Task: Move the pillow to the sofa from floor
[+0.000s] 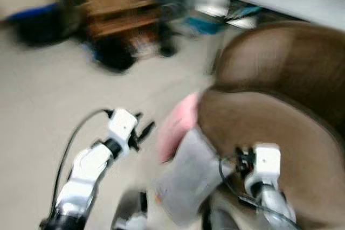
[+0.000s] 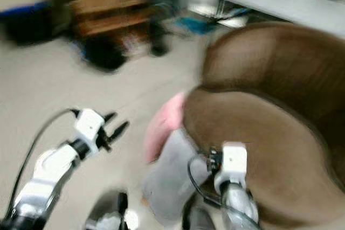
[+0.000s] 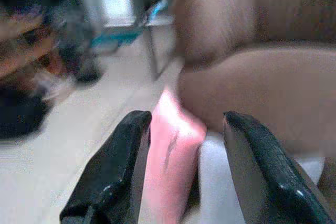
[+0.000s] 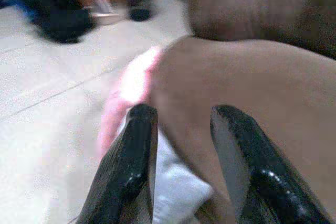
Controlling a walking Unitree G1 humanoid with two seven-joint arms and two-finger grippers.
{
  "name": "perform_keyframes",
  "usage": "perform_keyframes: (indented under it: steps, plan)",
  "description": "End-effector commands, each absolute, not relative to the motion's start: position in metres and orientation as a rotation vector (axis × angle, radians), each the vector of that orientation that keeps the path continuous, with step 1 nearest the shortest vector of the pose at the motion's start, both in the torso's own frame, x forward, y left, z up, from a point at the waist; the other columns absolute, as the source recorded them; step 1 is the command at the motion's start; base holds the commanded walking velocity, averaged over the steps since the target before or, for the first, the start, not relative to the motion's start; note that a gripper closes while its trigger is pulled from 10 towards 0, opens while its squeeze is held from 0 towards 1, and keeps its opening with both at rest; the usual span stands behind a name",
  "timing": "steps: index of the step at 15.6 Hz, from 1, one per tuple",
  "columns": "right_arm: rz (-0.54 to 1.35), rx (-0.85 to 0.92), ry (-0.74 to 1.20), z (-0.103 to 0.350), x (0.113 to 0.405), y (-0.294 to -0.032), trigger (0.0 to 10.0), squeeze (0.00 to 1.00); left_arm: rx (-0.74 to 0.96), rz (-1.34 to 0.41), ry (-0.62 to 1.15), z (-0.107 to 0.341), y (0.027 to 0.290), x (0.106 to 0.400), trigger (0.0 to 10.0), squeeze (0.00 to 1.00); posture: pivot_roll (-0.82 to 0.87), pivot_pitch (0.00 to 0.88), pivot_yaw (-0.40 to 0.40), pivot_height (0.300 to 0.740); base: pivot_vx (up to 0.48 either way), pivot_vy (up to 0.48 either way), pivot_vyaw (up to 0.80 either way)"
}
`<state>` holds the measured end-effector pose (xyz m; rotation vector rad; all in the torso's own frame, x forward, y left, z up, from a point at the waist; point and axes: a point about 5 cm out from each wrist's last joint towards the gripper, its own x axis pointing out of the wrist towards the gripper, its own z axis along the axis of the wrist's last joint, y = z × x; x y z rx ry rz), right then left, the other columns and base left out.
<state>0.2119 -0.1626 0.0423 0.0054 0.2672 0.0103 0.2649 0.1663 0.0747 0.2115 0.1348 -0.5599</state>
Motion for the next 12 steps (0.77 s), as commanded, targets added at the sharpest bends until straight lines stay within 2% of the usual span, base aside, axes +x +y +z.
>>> perform_keyframes:
  steps: [1, 4, 8, 12]
  plan:
    - [0.029, 0.009, 0.271, 0.041, 0.211, -0.158, 10.0, 0.00, 0.212, -0.576, 0.142, 0.074, 0.167, 0.264, 10.0, 0.00, 0.06, 0.026, -0.020, 0.585, 0.000, 0.000, 0.00]
    - [0.045, -0.019, 0.272, 0.042, 0.215, -0.157, 10.0, 0.00, 0.219, -0.559, 0.123, 0.077, 0.168, 0.263, 10.0, 0.00, 0.06, 0.041, -0.031, 0.560, 0.000, 0.000, 0.00]
    - [0.067, -0.038, 0.262, 0.044, 0.224, -0.154, 10.0, 0.00, 0.207, -0.546, 0.122, 0.078, 0.168, 0.262, 10.0, 0.00, 0.06, 0.052, -0.050, 0.560, 0.000, 0.000, 0.00]
    - [0.085, -0.060, 0.261, 0.044, 0.231, -0.150, 10.0, 0.00, 0.203, -0.544, 0.126, 0.077, 0.167, 0.263, 10.0, 0.00, 0.07, 0.060, -0.052, 0.560, 0.325, 0.000, 0.00]
